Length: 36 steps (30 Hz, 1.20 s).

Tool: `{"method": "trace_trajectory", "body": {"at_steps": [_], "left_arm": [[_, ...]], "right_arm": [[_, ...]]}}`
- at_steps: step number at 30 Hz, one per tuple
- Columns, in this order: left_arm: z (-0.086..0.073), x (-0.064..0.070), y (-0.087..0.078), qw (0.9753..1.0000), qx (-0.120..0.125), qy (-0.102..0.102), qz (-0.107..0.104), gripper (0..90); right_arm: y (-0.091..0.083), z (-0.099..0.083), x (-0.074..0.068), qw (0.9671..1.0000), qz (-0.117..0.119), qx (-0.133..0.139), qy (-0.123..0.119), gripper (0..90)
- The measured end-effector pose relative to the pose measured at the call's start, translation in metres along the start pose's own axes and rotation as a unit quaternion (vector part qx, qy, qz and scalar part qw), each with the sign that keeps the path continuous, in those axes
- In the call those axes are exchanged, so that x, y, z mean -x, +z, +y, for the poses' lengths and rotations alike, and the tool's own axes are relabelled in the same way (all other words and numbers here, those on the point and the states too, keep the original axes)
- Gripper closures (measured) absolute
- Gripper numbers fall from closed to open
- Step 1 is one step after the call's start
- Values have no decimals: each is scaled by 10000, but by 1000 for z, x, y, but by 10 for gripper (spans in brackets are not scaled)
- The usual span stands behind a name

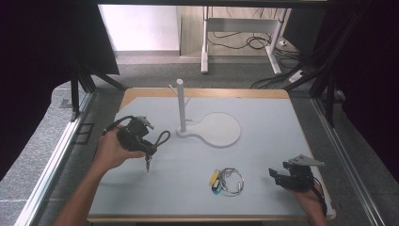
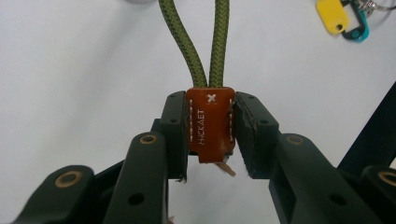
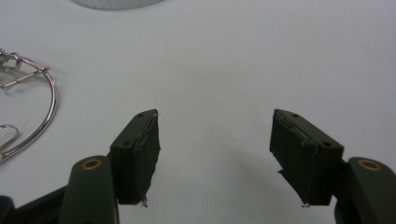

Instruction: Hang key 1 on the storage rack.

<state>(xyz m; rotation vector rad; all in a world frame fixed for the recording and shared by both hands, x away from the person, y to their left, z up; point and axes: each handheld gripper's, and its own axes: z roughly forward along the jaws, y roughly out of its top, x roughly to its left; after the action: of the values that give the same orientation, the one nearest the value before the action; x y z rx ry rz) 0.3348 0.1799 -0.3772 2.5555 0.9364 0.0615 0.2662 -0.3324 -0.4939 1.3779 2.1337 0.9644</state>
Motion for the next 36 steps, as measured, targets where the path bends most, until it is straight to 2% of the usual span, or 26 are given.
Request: {"method": "trace_trajectory", "body": {"at_steps": [21,24,27,36], "left_arm": [[22,-3,-31,9998,172,41,93,665],[26,-3,-36,9994,286,28,192,666],[30,-5,-41,9992,345,44,191,666],[36,-15,-47,9988,434,-115,188,666]], "right_arm": [[0,0,0,10000,17,6,50,334],[0,0,0,10000,23,-3,48,334],[1,0,0,10000,23,-14,24,334],[2,-1,1,10000,21,-29,40,334]]}}
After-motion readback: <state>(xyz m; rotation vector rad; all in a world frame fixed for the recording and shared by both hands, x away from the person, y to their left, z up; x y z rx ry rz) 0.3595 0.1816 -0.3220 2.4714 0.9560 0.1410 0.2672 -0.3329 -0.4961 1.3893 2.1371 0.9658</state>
